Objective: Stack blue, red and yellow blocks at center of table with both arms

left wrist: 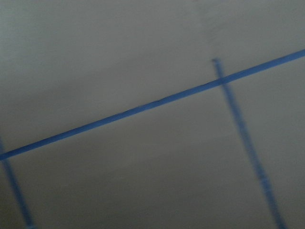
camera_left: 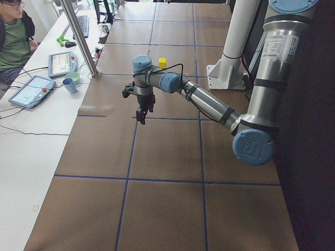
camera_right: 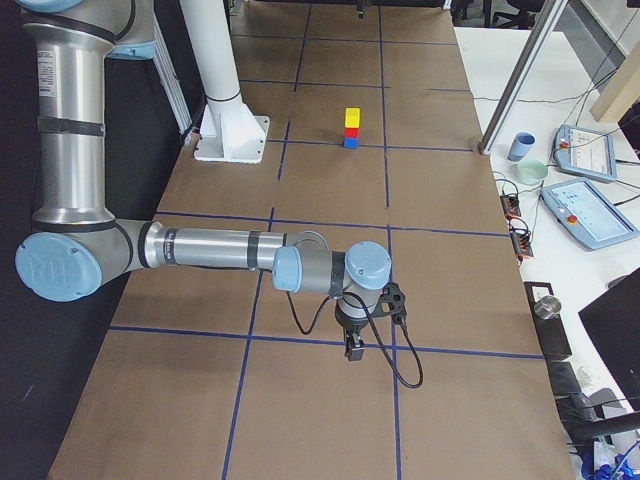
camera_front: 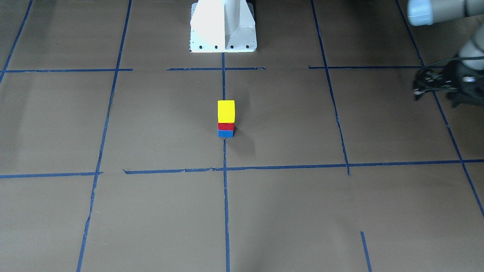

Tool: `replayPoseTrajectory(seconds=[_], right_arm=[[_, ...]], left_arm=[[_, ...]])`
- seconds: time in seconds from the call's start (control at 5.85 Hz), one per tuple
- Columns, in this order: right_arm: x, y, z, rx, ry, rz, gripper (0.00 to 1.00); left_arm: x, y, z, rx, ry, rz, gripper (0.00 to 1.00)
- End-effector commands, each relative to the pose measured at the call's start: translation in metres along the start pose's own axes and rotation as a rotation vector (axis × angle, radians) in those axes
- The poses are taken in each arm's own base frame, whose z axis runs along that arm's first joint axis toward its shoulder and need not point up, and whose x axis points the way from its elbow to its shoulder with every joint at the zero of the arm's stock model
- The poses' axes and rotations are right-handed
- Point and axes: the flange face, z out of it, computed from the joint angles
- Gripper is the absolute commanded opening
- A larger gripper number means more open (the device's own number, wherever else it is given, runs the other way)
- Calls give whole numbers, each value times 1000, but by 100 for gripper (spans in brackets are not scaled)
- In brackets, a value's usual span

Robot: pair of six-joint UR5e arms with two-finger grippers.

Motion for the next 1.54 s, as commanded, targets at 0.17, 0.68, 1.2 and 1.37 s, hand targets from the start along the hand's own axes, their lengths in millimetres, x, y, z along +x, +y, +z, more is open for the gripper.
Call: replayPoseTrajectory(seconds=[0.17, 0.68, 1.2, 1.37], right_arm=[[-1, 0, -1, 3, 1, -3, 100], [-1, -1, -1, 3, 1, -3, 100], [-1, -1, -1, 3, 1, -3, 100], [-1, -1, -2, 4, 1, -4, 100]], left_arm=[[-113, 98, 34, -74, 53, -199, 100], [-137, 121, 66, -67, 54, -169, 100], [-134, 115, 63, -63, 53, -170, 100], [-135, 118, 63, -70, 44, -175, 100]])
